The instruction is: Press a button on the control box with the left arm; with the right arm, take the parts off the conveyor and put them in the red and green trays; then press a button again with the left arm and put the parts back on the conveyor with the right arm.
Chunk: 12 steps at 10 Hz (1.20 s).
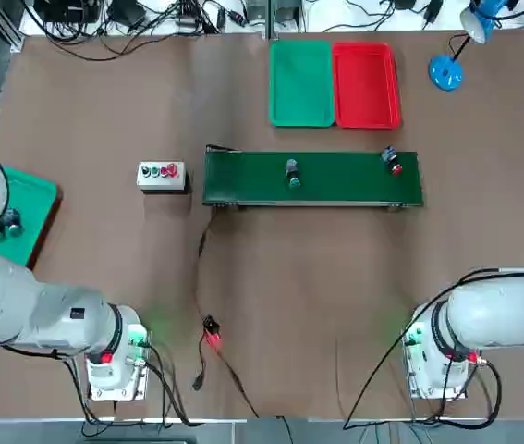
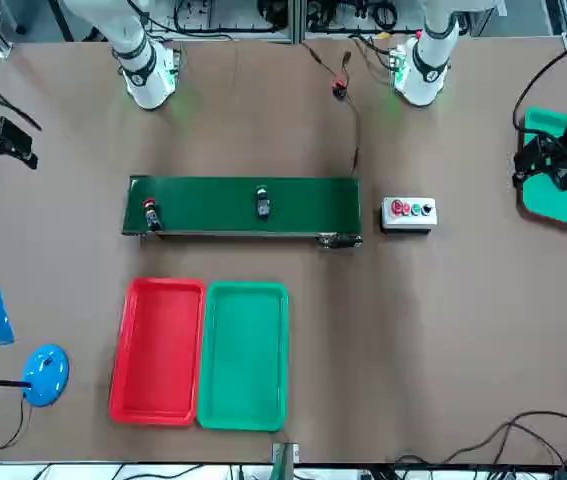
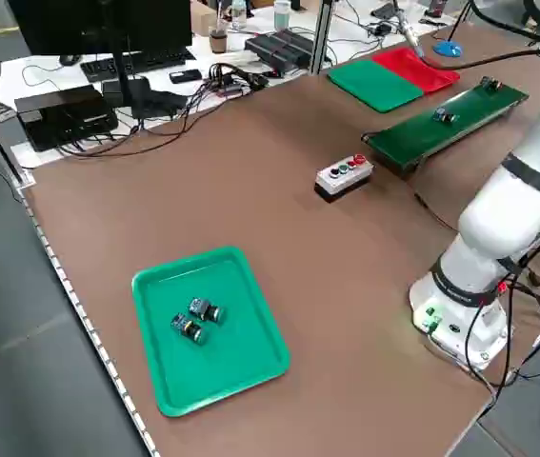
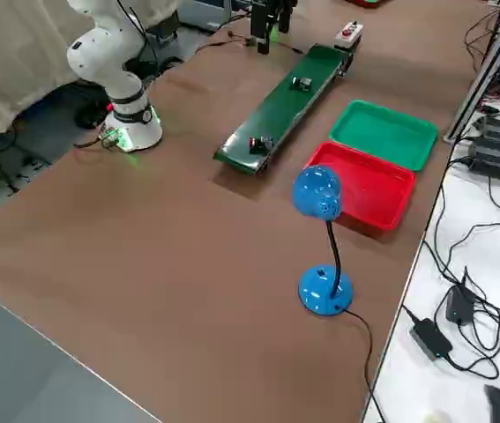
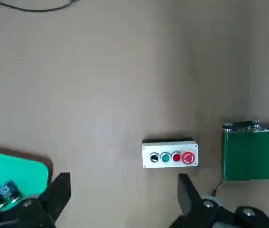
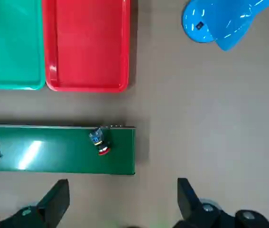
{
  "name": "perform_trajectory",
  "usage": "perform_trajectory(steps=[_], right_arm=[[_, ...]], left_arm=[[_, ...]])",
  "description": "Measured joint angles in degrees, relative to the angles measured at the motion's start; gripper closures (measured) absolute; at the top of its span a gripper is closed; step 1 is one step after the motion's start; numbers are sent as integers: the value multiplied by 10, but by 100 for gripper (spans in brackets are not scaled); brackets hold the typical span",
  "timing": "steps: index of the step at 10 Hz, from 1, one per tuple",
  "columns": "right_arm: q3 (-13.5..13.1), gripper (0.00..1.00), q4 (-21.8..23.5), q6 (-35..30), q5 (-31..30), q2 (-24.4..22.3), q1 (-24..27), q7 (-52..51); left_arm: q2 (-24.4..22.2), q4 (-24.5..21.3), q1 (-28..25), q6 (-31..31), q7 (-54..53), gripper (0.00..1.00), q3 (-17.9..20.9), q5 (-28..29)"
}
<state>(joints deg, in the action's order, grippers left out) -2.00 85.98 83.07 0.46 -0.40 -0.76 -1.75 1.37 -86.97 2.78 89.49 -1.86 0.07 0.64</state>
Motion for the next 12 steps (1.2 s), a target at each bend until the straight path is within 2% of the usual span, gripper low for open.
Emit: perform_trajectory(steps=[8,10,12], right_arm=[[-2,0,0,0,0,0,1,0],[-2,0,0,0,0,0,1,0],[-2,0,0,0,0,0,1,0]], left_arm=[[-1,-12,-5,-15,6,1,0,0],[-26,-70,-5,30,11,4,-2,-7],[-56,-140,-5,51,15,20,-2,-26]])
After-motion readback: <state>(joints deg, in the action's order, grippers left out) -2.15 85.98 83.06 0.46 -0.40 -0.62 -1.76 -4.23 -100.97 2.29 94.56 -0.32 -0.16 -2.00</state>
